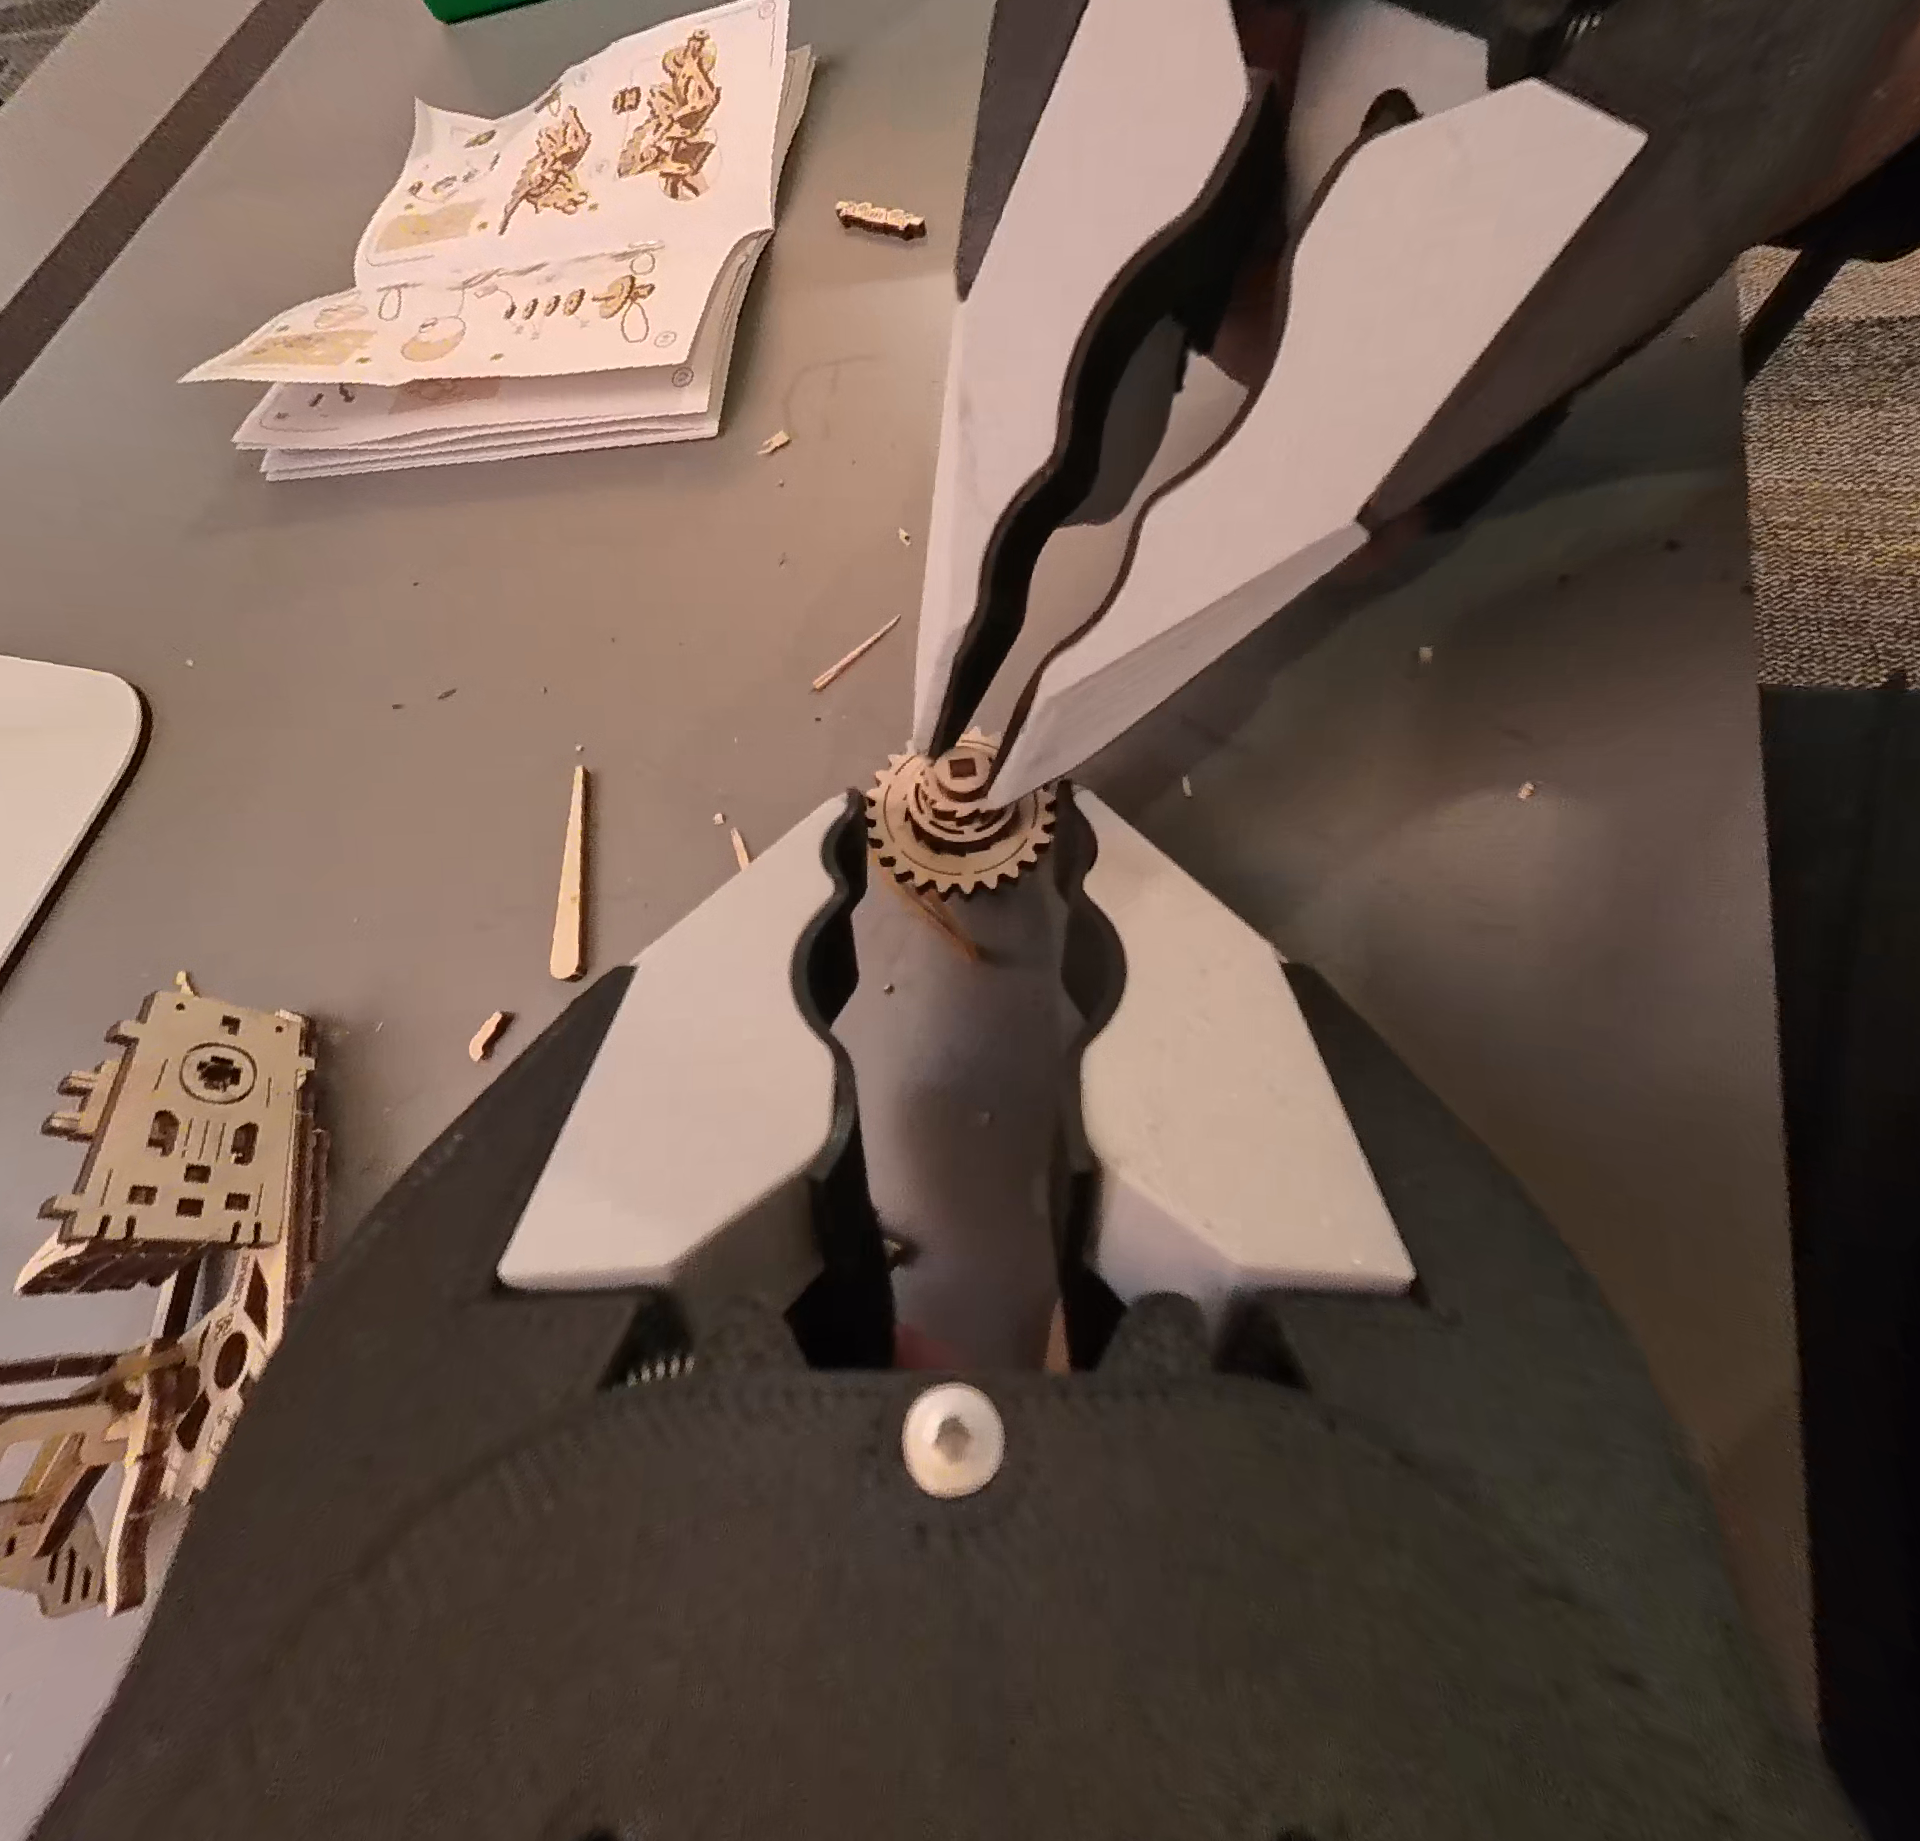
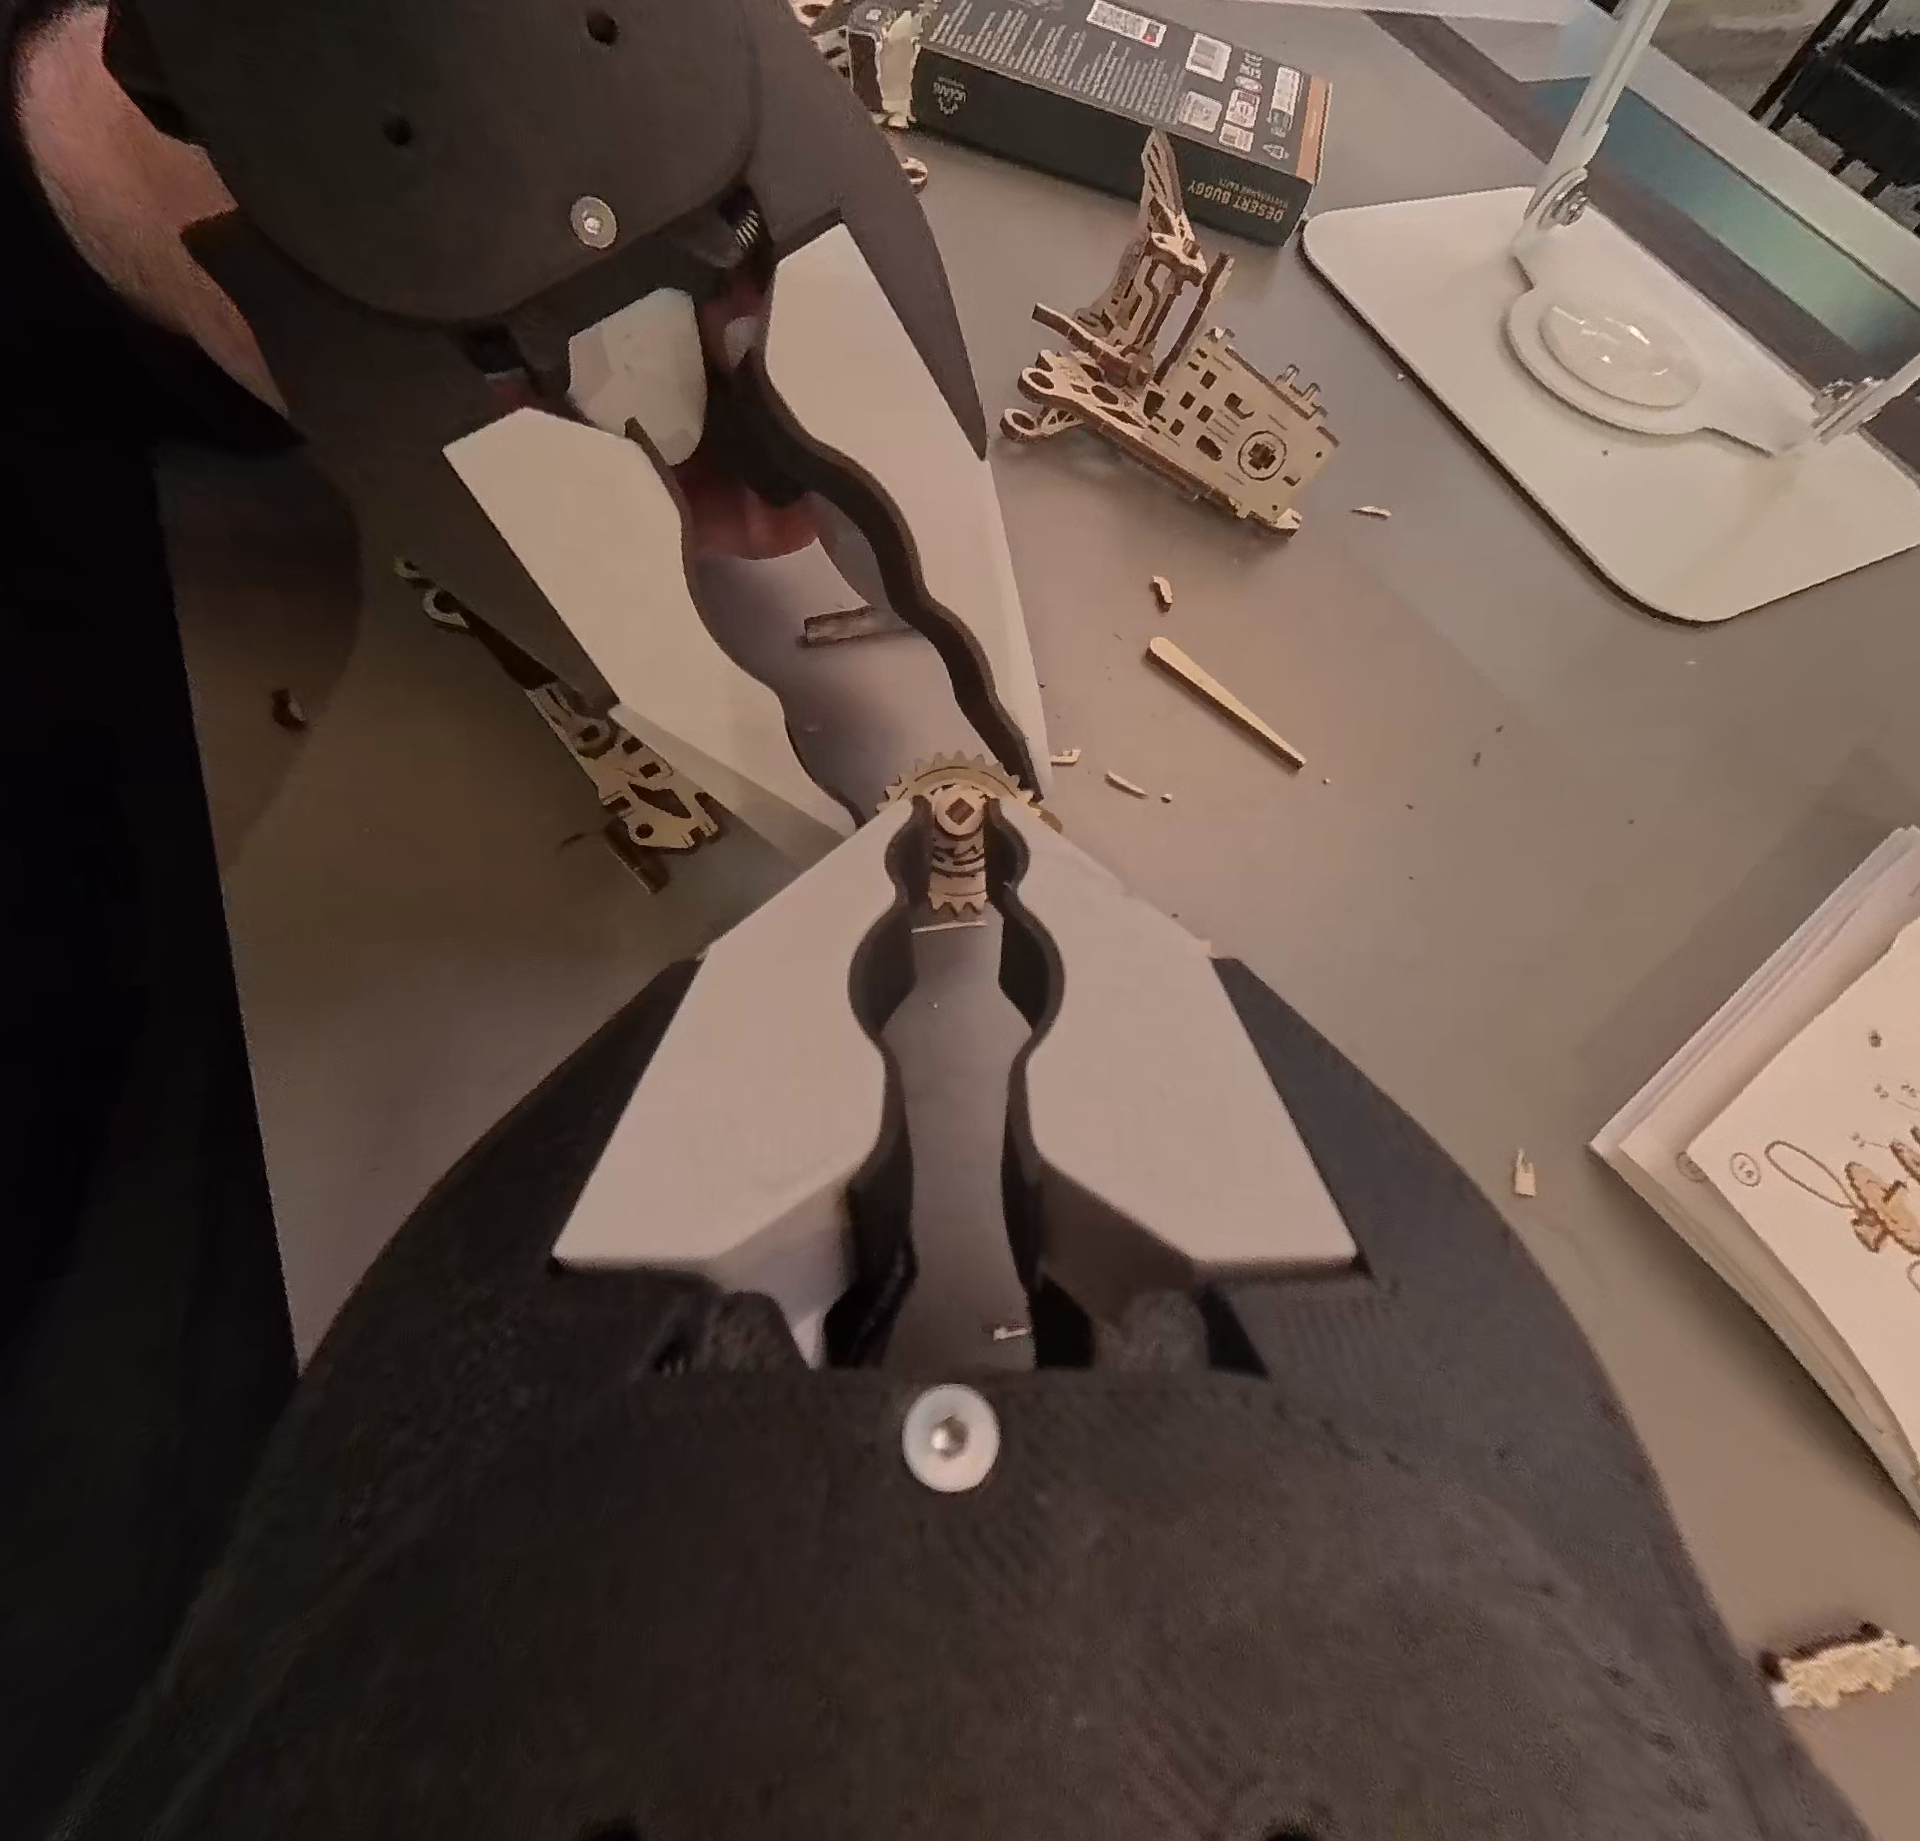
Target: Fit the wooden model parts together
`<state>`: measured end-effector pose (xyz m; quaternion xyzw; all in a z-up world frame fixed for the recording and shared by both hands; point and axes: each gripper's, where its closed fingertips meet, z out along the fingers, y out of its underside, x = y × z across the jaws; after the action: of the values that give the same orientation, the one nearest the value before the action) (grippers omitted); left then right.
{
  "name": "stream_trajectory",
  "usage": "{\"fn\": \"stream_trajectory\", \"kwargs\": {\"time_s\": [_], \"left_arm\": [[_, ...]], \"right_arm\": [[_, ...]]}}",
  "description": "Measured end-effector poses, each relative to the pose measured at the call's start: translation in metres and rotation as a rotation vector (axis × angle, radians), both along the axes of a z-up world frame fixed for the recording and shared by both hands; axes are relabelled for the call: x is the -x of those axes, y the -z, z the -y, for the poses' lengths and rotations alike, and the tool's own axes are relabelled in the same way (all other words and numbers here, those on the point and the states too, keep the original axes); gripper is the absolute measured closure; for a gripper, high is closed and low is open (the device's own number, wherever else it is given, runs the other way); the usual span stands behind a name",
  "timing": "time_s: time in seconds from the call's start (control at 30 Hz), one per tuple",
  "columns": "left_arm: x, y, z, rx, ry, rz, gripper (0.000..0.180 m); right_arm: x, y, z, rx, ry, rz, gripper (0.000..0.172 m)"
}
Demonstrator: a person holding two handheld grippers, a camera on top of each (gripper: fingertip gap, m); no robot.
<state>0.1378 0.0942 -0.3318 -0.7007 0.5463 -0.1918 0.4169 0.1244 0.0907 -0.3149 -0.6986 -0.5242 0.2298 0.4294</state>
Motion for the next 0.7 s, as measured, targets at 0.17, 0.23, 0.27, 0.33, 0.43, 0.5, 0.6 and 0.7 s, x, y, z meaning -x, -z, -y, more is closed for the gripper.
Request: {"fn": "stream_trajectory", "kwargs": {"time_s": [0.17,0.23,0.27,0.33,0.43,0.5,0.6,0.7], "left_arm": [[0.0003,0.0001,-0.0007,0.009,-0.003,0.003,0.147],[0.0004,0.0,-0.0009,0.008,-0.003,0.002,0.147],[0.0003,0.0001,-0.0009,0.01,-0.002,0.003,0.147],[0.0004,0.0,-0.0012,0.01,-0.003,0.003,0.147],[0.0003,0.0001,-0.0012,0.004,-0.001,0.001,0.147],[0.0004,0.0,-0.0013,0.007,-0.001,0.001,0.147],[0.0003,0.0,-0.0015,0.006,-0.001,0.001,0.147],[0.0001,0.0001,-0.0016,0.006,0.0,0.001,0.147]], "right_arm": [[-0.0032,0.0005,-0.0003,0.01,0.004,-0.011,0.168],[-0.0019,0.0008,-0.0004,0.014,0.005,-0.017,0.166],[-0.0013,0.001,-0.0007,0.019,0.008,-0.019,0.164],[-0.0009,0.001,-0.0015,0.018,0.009,-0.022,0.163],[-0.0011,0.0009,-0.0016,0.032,0.009,-0.034,0.163],[-0.0007,0.001,-0.0019,0.049,0.015,-0.045,0.163],[-0.0001,0.0001,-0.0031,0.097,0.029,-0.075,0.163],[-0.0001,-0.0002,-0.0038,0.12,0.038,-0.087,0.165]]}}
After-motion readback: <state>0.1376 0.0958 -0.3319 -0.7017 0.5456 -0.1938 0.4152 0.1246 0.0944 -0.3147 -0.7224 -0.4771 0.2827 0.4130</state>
